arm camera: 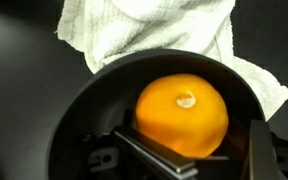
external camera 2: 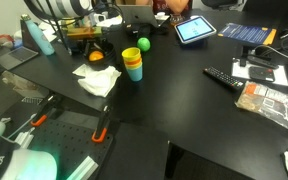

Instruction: Remove the fruits from the black bowl and put them on the table.

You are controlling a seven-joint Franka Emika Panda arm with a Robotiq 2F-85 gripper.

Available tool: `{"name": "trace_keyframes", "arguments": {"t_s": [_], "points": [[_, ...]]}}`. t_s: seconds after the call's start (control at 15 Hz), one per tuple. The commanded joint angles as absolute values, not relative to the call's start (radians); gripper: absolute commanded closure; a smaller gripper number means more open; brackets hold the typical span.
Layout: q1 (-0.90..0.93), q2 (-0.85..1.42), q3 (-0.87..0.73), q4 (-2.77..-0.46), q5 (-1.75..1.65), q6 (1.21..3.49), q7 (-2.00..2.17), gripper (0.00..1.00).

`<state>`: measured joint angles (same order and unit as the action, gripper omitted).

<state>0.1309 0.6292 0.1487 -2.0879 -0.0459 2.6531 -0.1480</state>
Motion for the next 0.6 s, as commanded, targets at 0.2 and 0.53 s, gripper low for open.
{"name": "trace_keyframes", "arguments": {"t_s": [0.2, 0.53], "points": [[0.128, 0.573, 0.147, -2.086, -0.058, 2.648, -0.146, 0.42], [0.137, 0.46, 0.076, -2.092, -0.114, 2.605, -0.112, 0.42]]}}
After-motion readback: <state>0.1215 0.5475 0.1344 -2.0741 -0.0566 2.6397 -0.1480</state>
